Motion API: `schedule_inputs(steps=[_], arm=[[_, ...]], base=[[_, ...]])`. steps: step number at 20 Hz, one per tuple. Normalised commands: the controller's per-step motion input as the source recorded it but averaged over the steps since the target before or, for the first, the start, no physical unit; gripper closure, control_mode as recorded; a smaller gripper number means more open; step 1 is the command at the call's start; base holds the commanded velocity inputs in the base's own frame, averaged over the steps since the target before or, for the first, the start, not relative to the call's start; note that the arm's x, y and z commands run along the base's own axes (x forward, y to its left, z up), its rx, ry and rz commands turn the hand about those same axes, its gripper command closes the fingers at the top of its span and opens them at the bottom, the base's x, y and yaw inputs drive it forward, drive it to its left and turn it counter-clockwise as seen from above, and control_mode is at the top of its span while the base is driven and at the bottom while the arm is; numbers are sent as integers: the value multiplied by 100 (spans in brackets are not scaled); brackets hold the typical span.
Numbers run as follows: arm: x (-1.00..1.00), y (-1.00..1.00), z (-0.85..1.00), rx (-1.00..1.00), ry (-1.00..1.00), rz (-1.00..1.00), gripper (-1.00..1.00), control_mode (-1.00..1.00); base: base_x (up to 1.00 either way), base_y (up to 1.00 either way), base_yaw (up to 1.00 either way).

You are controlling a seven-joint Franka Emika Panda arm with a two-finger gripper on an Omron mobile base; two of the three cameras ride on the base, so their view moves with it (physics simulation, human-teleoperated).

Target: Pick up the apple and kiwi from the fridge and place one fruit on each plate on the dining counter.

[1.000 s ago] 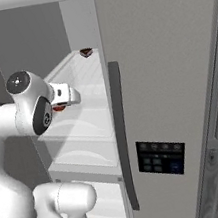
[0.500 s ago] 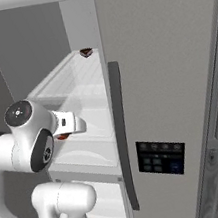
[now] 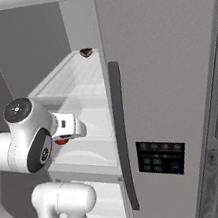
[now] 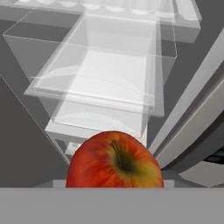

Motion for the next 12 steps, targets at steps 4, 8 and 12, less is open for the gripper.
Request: schedule_inputs(steps=[4,8,12], arm=[[0,0,0,0,0,0,100,100],[0,0,0,0,0,0,100,100],[0,0,0,0,0,0,100,100]], base=[[-58,-1,5],[-72,-6,17],[-74,-44,22]])
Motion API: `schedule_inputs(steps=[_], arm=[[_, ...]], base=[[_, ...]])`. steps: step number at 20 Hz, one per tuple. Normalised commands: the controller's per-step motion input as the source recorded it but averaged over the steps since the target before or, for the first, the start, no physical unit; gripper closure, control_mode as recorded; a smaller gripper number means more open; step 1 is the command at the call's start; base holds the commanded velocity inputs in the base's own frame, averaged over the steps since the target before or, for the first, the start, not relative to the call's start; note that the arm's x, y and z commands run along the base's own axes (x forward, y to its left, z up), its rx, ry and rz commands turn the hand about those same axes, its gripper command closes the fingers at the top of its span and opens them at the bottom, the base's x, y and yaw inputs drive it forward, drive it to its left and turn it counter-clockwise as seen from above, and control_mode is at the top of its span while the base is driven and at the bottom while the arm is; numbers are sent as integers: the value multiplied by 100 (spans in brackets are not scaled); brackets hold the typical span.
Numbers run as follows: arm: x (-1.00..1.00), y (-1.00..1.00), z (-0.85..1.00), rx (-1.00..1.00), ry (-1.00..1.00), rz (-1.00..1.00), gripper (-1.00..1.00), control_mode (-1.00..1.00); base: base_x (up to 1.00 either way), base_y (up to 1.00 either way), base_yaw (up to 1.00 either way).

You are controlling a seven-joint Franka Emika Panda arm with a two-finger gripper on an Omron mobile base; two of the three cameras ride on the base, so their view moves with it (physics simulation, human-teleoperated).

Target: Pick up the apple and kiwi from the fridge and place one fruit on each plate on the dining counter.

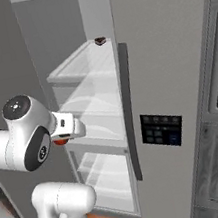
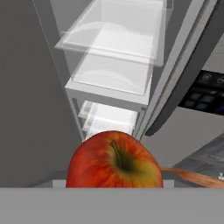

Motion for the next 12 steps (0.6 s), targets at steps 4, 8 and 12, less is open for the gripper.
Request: schedule_inputs(steps=[4,8,12], arm=[[0,0,0,0,0,0,100,100],[0,0,0,0,0,0,100,100],[0,0,0,0,0,0,100,100]], base=[[-68,-43,23],[-81,-8,31],[-87,0,33]])
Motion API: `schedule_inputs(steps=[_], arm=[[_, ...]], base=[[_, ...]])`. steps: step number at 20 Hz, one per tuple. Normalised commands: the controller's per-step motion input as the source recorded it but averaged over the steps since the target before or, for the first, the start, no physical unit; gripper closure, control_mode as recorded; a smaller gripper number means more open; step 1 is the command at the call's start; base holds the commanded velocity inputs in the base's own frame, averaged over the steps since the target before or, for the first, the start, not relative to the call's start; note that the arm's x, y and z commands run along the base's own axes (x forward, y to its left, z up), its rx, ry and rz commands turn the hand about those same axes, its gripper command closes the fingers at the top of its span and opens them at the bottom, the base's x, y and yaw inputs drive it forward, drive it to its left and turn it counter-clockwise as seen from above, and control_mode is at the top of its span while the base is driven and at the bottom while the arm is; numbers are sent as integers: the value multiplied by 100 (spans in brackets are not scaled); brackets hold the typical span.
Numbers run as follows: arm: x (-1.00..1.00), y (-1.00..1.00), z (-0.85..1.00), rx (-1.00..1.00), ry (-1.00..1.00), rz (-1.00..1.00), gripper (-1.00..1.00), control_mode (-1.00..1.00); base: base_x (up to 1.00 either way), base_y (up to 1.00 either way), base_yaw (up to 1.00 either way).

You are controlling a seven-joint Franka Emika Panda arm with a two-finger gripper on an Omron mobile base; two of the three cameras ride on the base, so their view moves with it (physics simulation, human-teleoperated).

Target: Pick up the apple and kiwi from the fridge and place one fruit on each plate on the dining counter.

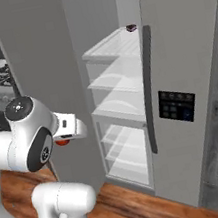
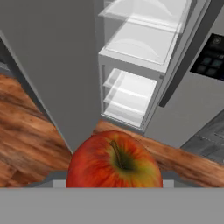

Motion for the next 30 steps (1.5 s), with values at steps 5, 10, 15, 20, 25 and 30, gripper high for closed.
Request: schedule_inputs(steps=[5,10,15,20,25,30], arm=[[0,0,0,0,0,0,100,100],[0,0,0,0,0,0,100,100],[0,0,0,0,0,0,100,100],[0,0,0,0,0,0,100,100],[0,0,0,0,0,0,100,100],[0,0,0,0,0,0,100,100]], base=[[-72,0,35],[-49,0,38],[-48,2,42],[-20,2,47],[-6,0,49],[-1,0,54]])
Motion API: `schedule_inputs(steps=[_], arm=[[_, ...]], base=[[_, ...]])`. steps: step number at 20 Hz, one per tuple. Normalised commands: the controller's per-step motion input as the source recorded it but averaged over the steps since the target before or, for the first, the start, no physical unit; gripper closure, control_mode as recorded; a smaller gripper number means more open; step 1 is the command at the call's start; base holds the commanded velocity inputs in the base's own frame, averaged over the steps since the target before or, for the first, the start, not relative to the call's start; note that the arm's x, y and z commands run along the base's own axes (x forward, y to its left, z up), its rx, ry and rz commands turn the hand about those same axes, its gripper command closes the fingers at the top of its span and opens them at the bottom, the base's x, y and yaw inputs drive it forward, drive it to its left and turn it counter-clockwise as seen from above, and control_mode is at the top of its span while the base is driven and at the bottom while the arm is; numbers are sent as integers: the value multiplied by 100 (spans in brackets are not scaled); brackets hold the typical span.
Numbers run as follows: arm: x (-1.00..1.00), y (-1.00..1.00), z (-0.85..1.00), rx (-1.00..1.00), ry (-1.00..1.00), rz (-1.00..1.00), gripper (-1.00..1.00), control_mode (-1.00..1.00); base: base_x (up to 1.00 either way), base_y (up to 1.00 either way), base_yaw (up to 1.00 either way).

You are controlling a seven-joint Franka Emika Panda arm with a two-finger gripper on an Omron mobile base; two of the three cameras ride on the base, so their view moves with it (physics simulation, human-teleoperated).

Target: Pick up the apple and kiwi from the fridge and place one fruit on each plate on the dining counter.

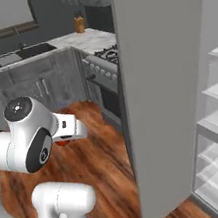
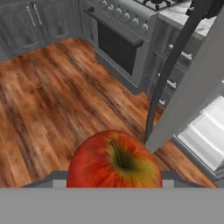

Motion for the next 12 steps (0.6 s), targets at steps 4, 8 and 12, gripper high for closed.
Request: schedule_inputs(steps=[4,8,12], arm=[[0,0,0,0,0,0,100,100],[0,0,0,0,0,0,100,100],[0,0,0,0,0,0,100,100]], base=[[0,0,56],[20,0,46],[41,4,31]])
